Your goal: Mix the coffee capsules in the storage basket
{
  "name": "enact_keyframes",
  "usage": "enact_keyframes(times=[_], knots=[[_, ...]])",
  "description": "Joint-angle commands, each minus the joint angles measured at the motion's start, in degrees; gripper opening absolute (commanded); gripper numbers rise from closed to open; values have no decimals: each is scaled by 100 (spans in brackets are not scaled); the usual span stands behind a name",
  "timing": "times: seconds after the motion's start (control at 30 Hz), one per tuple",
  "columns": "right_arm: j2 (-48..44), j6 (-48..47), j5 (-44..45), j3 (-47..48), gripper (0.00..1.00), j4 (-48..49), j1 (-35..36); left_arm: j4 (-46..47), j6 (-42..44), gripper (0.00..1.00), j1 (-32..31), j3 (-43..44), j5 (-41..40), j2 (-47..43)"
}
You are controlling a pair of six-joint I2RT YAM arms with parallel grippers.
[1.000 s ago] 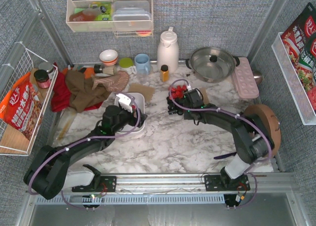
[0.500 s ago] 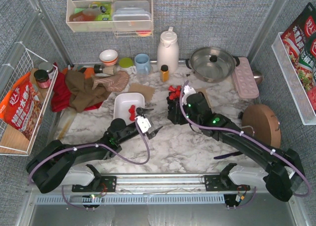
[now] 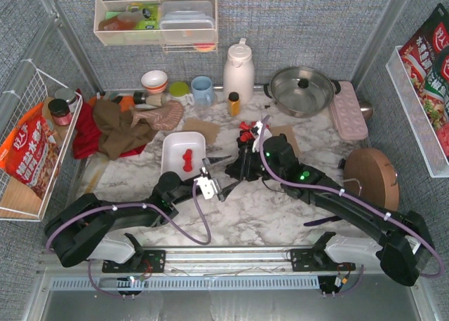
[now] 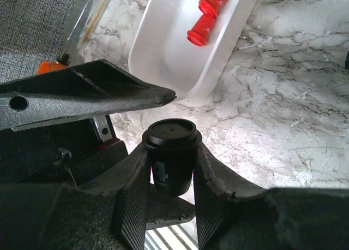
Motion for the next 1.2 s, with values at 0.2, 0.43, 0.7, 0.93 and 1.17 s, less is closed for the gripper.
enact_keyframes(times=[0.2,0.43,0.7,0.93,1.17], knots=[[-89,89,4,-44,25,172,27,139,-105,66,-22,-11,-99,25],[-180,-21,155,39,43,-58,23,51,-199,54,-22,-93,-423,-5],[-562,-635,1402,346,67,-841,15,31,-674,52,35,-543,-2027,-350],[45,-1797,3170,498,69,-937,-104,-1904,-2411,54,894,-65,-3717,-737],[1571,-1990,3172,607,68,-412,-696,-4043,-4320,64,1958,1030,-3720,-274]])
